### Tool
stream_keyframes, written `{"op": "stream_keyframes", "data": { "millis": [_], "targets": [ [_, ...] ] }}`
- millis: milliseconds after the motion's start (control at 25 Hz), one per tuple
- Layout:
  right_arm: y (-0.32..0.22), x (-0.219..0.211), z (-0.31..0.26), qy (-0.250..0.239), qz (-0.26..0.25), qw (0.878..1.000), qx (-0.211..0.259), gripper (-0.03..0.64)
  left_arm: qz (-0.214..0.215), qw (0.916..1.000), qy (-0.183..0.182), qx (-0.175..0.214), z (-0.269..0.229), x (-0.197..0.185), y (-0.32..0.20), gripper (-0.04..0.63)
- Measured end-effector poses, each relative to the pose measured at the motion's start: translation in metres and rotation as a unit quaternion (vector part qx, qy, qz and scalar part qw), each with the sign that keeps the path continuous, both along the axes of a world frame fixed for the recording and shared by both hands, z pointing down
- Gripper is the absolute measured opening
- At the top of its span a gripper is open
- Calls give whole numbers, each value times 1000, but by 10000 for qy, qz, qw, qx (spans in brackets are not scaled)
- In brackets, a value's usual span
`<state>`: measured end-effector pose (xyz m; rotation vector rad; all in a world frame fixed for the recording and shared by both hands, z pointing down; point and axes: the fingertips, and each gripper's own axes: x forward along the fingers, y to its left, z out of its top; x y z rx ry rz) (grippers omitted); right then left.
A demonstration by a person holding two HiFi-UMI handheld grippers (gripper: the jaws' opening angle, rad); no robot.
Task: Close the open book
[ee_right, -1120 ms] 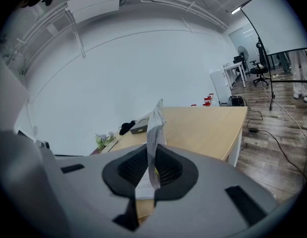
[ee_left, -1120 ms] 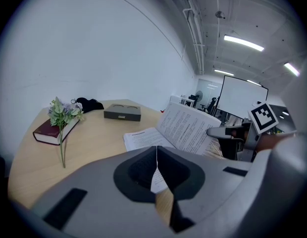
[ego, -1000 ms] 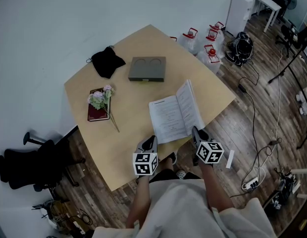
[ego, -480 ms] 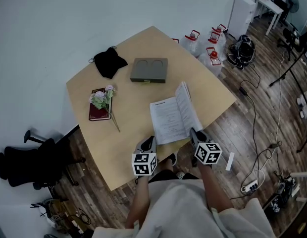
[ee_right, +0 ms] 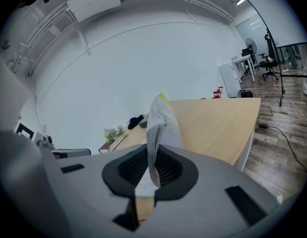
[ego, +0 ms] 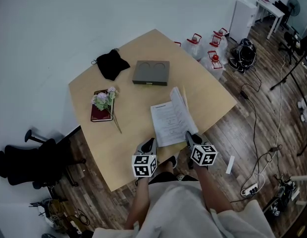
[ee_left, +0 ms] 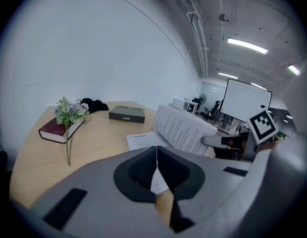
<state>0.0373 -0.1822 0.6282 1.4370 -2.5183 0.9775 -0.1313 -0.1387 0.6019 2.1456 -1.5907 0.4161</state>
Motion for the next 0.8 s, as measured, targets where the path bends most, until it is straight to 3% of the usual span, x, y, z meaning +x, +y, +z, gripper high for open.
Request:
{"op": "stream_keyframes", "data": {
  "millis": [520, 800],
  "targets": [
    [4, -45, 16, 487, -682, 9965, -47, 46, -227, 9997, -48, 1, 0, -26, 1, 23],
    [10, -68, 27, 1171, -1170, 9862, 54, 46, -291, 9996, -63, -31, 3, -32, 0, 23]
  ]
}}
